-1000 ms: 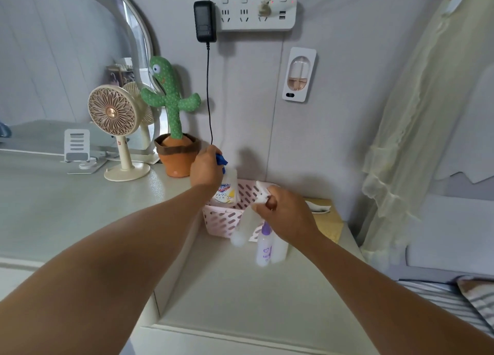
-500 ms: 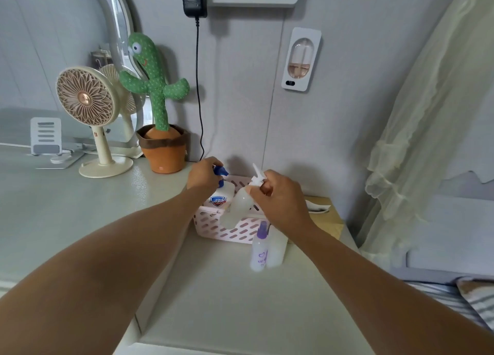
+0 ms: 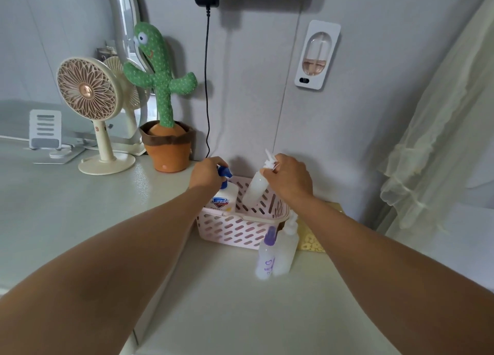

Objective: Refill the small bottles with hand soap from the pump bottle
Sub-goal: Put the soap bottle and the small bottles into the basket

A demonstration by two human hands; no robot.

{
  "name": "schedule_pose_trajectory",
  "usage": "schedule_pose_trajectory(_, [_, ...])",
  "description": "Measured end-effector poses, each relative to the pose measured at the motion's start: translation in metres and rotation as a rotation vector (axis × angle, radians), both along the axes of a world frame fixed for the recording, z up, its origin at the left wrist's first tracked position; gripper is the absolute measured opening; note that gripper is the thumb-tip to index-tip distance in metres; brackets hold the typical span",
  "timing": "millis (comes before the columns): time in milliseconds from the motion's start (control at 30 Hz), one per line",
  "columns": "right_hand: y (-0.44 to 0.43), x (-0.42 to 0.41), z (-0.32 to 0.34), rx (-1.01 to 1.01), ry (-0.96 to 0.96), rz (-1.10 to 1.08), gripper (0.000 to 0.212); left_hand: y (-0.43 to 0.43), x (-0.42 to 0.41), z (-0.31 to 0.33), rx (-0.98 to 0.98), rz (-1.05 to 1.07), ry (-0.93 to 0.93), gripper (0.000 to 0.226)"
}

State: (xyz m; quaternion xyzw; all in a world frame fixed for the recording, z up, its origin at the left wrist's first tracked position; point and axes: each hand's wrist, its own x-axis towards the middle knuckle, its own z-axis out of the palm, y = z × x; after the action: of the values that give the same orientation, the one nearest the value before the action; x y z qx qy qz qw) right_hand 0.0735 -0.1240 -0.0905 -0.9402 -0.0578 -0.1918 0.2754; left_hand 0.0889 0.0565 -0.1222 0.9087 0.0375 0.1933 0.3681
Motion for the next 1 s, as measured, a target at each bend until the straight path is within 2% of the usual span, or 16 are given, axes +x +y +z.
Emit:
schedule_pose_trajectory(167, [0.013, 0.027, -0.016, -0.106, 0.138, -0.022, 0.016, 0.001, 0.0, -0.003, -0.021, 0.005, -0.021, 0.027])
schedule_pose_trajectory(267, [0.025, 0.042, -0.027, -0.198, 0.194, -0.027, 0.024, 0.003, 0.0, -0.007, -0.028, -0.004, -0.032, 0.029])
schedule_pose_trajectory(600, [0.05, 0.062, -0.044, -0.357, 0.249, -0.047, 0.022, 0.005, 0.005, -0.018, -0.075, 0.025, -0.025, 0.035])
schedule_pose_trajectory(1000, [0.045, 0.05, -0.042, -0.339, 0.304, -0.006, 0.016, 0.002, 0.0, -0.019, -0.097, 0.03, -0.011, 0.04])
